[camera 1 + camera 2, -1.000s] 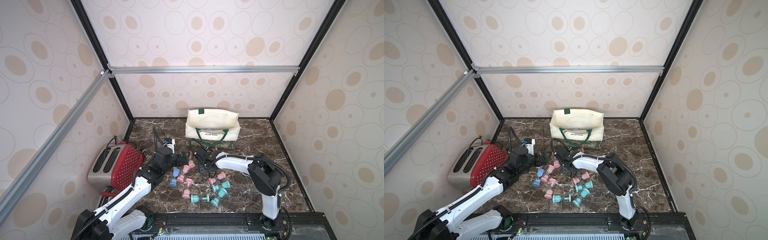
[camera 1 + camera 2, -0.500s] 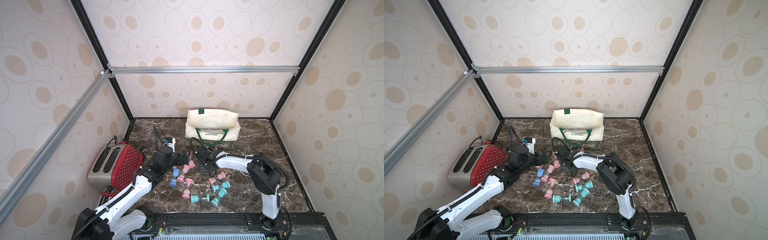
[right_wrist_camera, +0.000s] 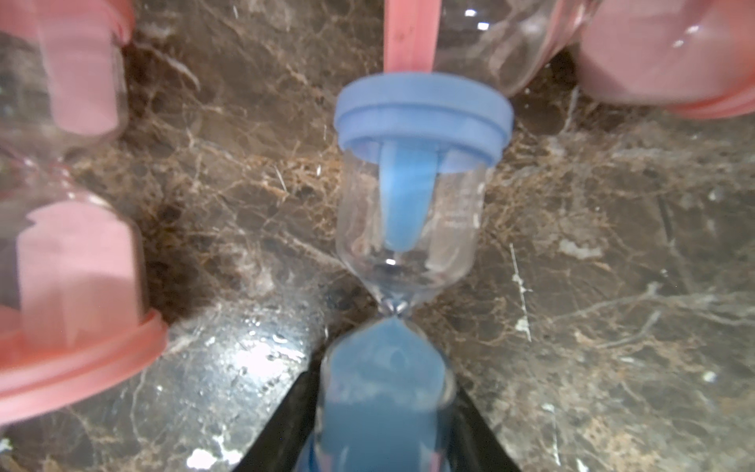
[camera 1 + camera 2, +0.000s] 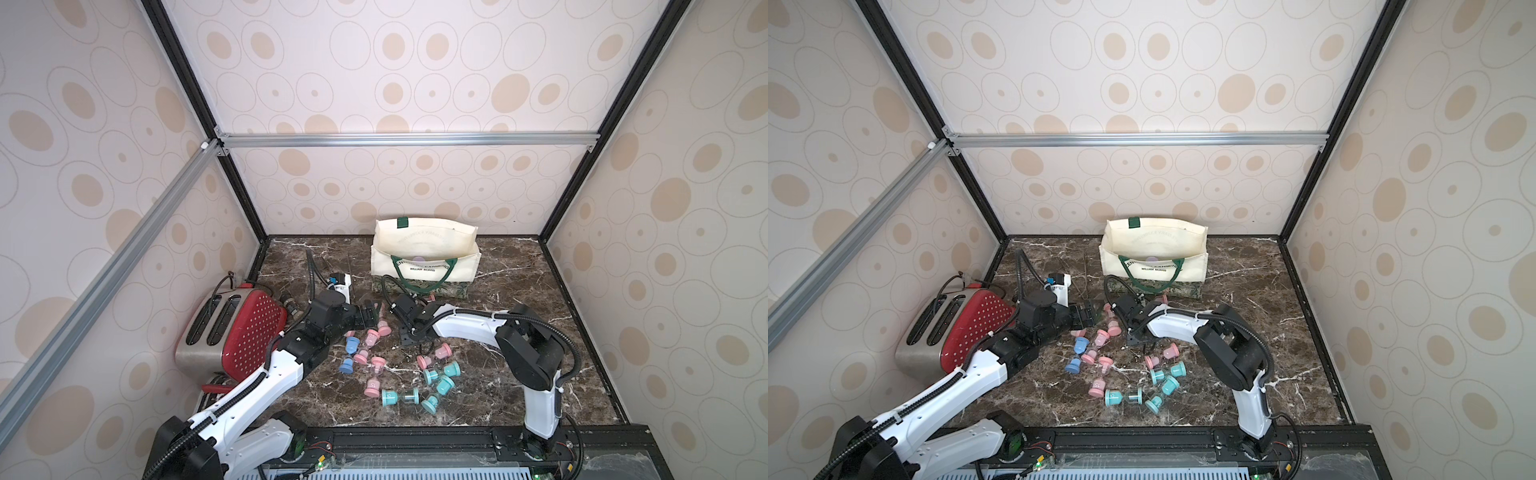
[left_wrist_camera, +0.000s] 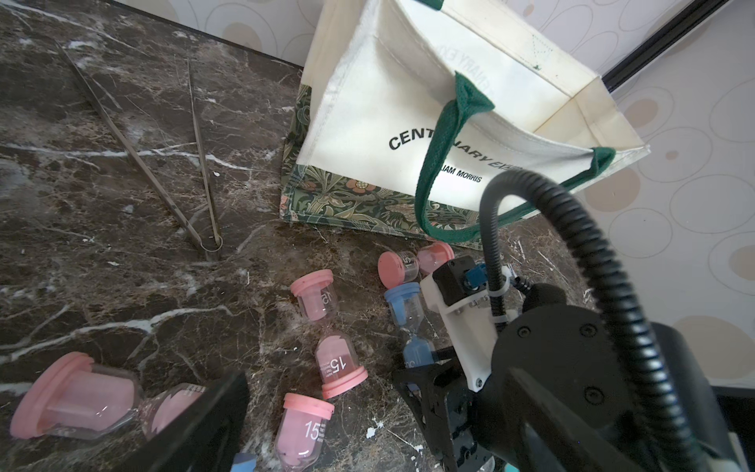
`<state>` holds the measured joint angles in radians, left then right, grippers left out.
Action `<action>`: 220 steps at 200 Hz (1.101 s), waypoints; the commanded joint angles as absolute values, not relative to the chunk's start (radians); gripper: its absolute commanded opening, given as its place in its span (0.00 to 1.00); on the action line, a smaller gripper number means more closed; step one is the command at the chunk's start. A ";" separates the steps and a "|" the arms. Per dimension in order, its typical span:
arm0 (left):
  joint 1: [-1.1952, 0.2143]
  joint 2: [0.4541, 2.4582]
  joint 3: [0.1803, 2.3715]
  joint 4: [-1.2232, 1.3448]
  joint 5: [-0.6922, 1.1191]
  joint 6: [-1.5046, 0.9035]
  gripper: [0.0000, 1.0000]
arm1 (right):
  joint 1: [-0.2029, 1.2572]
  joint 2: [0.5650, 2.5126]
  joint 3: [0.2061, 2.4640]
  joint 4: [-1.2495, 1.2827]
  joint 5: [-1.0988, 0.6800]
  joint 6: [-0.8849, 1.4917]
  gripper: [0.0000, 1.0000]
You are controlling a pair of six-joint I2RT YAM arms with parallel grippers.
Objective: Put the hourglass into the canvas bag
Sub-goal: Pick up the hourglass from the center of the board, then place the hourglass in the canvas bag.
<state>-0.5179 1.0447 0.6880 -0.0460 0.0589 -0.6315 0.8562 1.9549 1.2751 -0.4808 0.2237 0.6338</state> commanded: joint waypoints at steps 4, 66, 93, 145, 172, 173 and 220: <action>-0.513 1.034 0.735 -0.051 0.054 -0.621 0.97 | 0.853 1.896 1.250 -0.528 0.223 0.609 0.31; -0.512 1.010 0.757 -0.071 0.036 -0.612 0.97 | 0.853 1.786 1.246 -0.552 0.142 0.511 0.24; -0.511 0.994 0.772 -0.089 0.019 -0.602 0.98 | 0.853 1.741 1.261 -0.591 0.115 0.466 0.22; -0.512 0.989 0.823 -0.115 0.000 -0.577 0.97 | 0.848 1.654 1.347 -0.674 0.101 0.389 0.18; -0.513 1.010 0.867 -0.123 0.004 -0.562 0.98 | 0.830 1.612 1.406 -0.697 0.086 0.351 0.18; -0.512 1.011 0.868 -0.123 0.004 -0.561 0.98 | 0.829 1.610 1.409 -0.698 0.085 0.350 0.18; -0.511 1.052 0.929 -0.106 0.023 -0.536 0.97 | 0.756 1.599 1.542 -0.733 0.048 0.281 0.17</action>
